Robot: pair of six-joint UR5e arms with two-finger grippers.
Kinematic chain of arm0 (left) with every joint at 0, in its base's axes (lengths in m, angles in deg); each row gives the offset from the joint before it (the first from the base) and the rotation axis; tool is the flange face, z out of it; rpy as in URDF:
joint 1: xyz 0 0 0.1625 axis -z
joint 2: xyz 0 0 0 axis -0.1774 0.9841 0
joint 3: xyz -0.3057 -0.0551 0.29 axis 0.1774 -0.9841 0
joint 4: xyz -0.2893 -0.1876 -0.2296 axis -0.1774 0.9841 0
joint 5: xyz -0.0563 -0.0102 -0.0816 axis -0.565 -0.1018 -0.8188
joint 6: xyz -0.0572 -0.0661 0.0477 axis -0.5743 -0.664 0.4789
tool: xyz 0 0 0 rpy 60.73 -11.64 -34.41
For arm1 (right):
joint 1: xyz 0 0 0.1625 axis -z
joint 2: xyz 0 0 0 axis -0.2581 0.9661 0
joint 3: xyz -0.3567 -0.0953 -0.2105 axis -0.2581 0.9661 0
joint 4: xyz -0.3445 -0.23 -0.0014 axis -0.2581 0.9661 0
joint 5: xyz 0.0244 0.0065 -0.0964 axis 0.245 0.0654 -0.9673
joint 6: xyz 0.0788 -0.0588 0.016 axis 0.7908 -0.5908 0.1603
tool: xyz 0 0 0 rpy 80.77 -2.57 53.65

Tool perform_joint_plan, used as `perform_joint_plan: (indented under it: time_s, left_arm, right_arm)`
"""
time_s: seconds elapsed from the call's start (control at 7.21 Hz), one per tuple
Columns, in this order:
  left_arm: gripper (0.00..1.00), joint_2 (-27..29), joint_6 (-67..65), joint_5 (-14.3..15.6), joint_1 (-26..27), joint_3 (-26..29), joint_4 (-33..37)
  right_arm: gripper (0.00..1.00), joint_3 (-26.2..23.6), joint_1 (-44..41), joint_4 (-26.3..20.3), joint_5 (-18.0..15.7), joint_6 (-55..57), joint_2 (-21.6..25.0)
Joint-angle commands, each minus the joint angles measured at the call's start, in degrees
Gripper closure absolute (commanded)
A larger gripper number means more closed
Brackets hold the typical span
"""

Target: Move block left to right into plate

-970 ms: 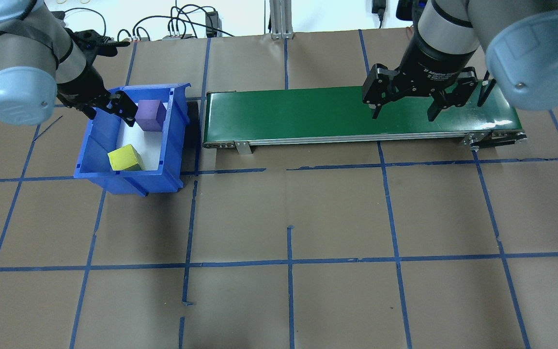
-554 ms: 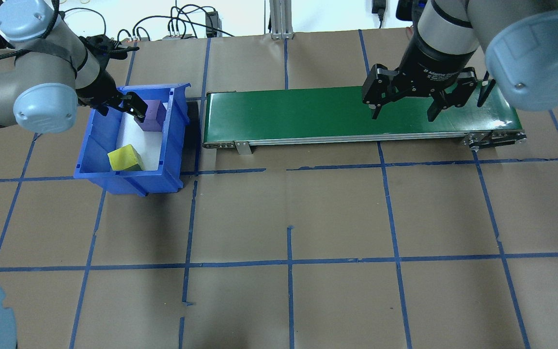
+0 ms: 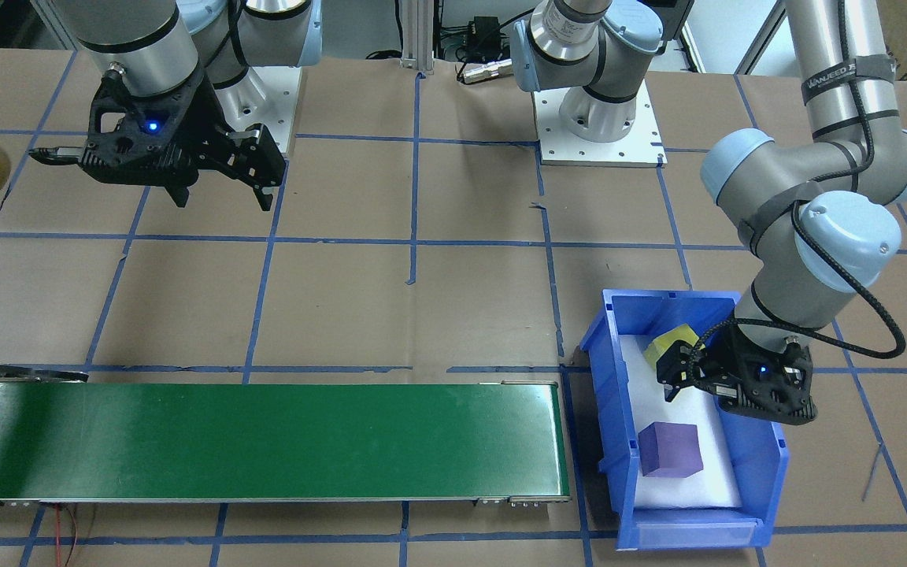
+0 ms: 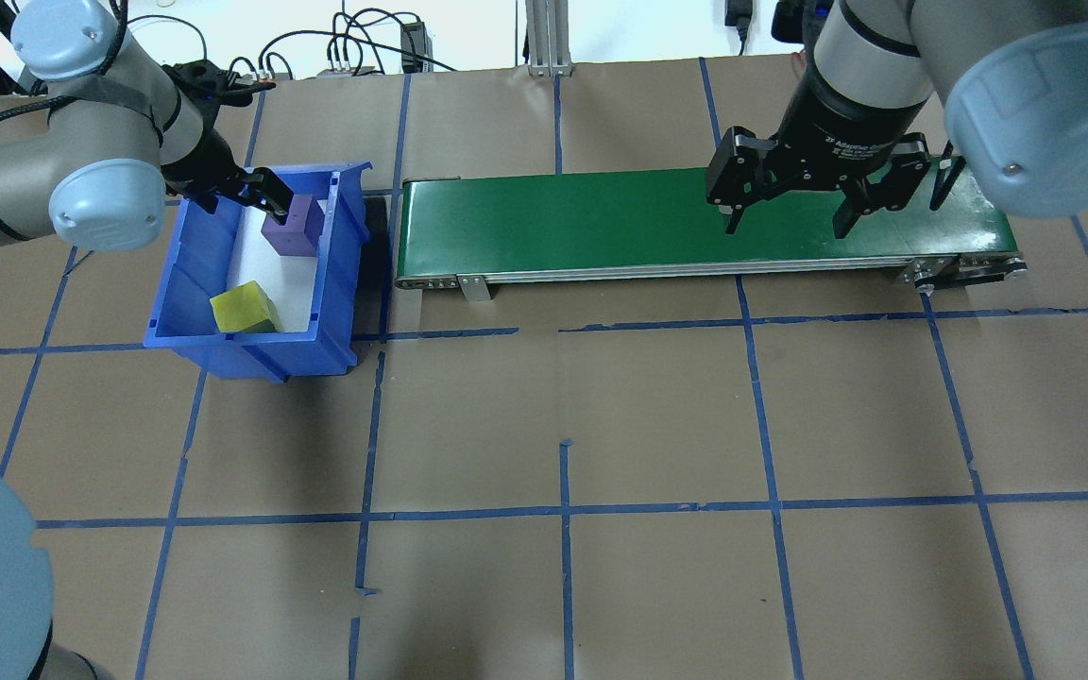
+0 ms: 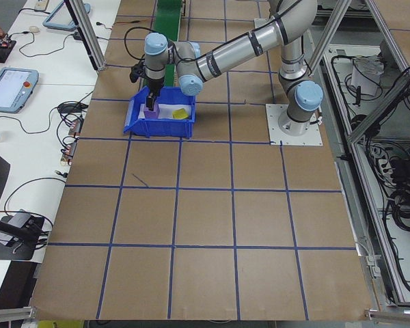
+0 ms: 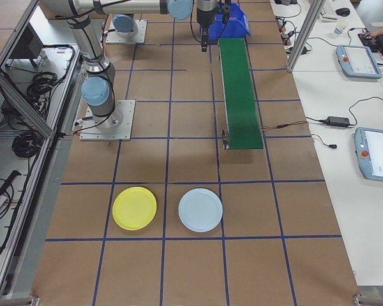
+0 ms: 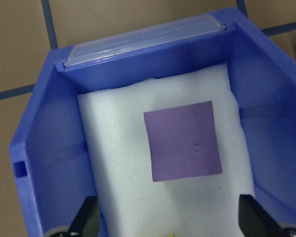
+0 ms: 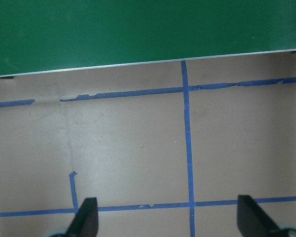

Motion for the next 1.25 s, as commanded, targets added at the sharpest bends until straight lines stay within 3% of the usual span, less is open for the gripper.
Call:
perform_joint_plan:
  time_s: [0.0,1.11]
  left_arm:
    - [0.0,2.6,-8.7,-3.3,0.0,2.0,-0.2]
    - [0.03,7.1,-9.9,-3.5,0.0,-1.3,-6.9]
  right_arm:
    - [0.0,0.0,0.0,0.0,0.0,0.0,0.0]
    - [0.0,0.0,0.0,0.0,0.0,0.0,0.0]
